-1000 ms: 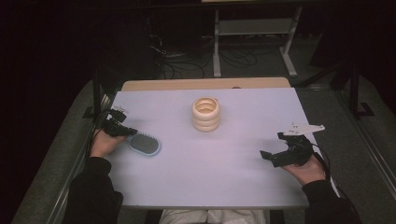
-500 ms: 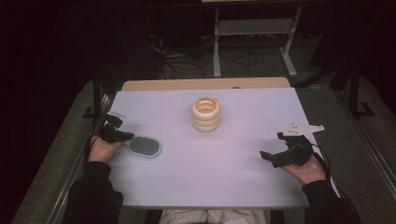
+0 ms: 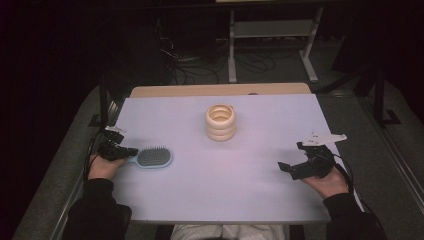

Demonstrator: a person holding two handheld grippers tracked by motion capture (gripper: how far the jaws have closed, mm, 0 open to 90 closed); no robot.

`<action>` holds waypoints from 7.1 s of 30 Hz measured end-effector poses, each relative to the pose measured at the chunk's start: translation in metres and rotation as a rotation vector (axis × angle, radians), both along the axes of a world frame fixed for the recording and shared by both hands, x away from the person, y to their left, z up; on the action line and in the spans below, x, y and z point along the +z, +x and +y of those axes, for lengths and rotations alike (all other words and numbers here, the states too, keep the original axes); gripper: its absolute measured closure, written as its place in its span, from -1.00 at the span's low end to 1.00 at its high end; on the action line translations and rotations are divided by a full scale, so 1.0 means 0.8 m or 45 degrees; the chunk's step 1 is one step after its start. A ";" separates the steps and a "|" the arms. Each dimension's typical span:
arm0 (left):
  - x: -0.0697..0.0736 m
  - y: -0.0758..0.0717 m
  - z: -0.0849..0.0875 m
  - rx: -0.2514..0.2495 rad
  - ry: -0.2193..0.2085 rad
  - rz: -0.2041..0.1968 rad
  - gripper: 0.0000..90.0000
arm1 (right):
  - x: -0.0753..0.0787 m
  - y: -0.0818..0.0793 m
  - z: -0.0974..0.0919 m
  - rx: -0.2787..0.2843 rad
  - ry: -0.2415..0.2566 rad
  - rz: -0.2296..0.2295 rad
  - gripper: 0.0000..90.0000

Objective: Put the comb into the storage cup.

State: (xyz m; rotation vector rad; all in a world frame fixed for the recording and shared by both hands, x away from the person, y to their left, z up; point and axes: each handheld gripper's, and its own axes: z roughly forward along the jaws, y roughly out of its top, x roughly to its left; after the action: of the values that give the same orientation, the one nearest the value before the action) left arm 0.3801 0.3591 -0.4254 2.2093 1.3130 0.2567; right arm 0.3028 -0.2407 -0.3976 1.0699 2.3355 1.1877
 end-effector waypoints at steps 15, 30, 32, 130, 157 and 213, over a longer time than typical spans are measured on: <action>0.007 -0.017 -0.012 -0.123 0.181 0.045 1.00 | -0.001 -0.001 0.002 0.006 -0.014 0.007 -1.00; 0.015 -0.031 -0.014 -0.199 0.309 0.054 1.00 | -0.001 -0.001 0.002 0.010 -0.014 0.007 -1.00; 0.016 -0.032 -0.013 -0.206 0.314 0.057 1.00 | -0.001 -0.001 0.002 0.011 -0.013 0.006 -1.00; 0.047 -0.046 -0.018 -0.606 0.272 -0.102 0.56 | -0.004 0.002 0.009 0.083 -0.034 0.028 -1.00; 0.113 -0.034 -0.049 -0.662 0.294 -0.293 0.56 | 0.003 0.008 -0.008 0.031 -0.032 0.049 -1.00; 0.152 -0.015 -0.176 -0.843 0.175 -0.556 0.56 | 0.093 0.071 0.048 0.252 0.153 0.031 -1.00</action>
State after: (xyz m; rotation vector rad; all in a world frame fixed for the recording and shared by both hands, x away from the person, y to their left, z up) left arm 0.3680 0.2184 -0.3036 2.3816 0.3122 0.5389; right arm 0.3596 -0.2024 -0.3232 0.9112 2.4626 1.4094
